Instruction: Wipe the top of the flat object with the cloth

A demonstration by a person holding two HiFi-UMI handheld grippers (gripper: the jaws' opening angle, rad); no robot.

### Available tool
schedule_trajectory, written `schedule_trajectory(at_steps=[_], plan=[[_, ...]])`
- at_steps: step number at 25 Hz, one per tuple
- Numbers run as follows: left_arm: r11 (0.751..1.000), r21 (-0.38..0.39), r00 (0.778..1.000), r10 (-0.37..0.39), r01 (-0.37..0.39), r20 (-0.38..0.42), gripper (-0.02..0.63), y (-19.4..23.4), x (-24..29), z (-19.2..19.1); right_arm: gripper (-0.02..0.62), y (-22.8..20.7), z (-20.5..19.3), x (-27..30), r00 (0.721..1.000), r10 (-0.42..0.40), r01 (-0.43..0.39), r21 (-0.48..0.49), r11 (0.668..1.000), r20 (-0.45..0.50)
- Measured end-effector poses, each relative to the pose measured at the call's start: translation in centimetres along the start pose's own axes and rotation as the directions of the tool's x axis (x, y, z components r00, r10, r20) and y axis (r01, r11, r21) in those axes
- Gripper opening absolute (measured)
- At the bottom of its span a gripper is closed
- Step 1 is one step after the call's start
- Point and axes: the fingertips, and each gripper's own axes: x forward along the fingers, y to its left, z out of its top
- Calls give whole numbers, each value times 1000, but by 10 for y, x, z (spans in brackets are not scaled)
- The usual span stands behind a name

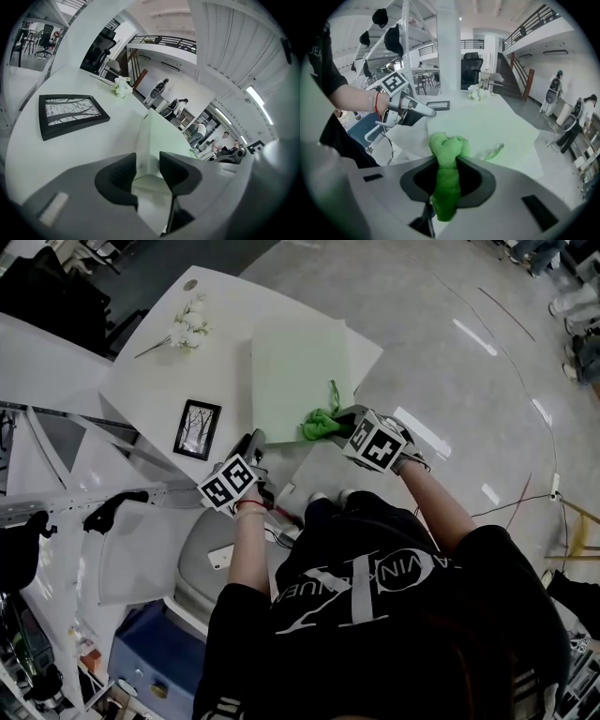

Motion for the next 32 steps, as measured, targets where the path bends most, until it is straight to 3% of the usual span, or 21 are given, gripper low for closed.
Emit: schedule_trajectory(at_steps=[15, 26, 29, 32], plan=[[1000, 1, 1000, 11, -11, 2, 170, 1, 0, 0, 81, -13, -32, -29, 998, -58, 52, 165, 985, 34], [998, -54, 1000, -16, 15, -18, 178, 0, -2, 0, 81, -28, -64, -49, 990, -127, 99, 352, 931, 58], [1000, -16, 999, -4, 3, -33, 176, 4, -9, 3, 81, -37, -74, -59, 986, -155, 119, 389, 914, 62], [999, 49, 1000, 7, -7, 16, 140, 4, -20, 14, 81, -49, -77, -71, 975, -192, 122, 460, 880, 109]])
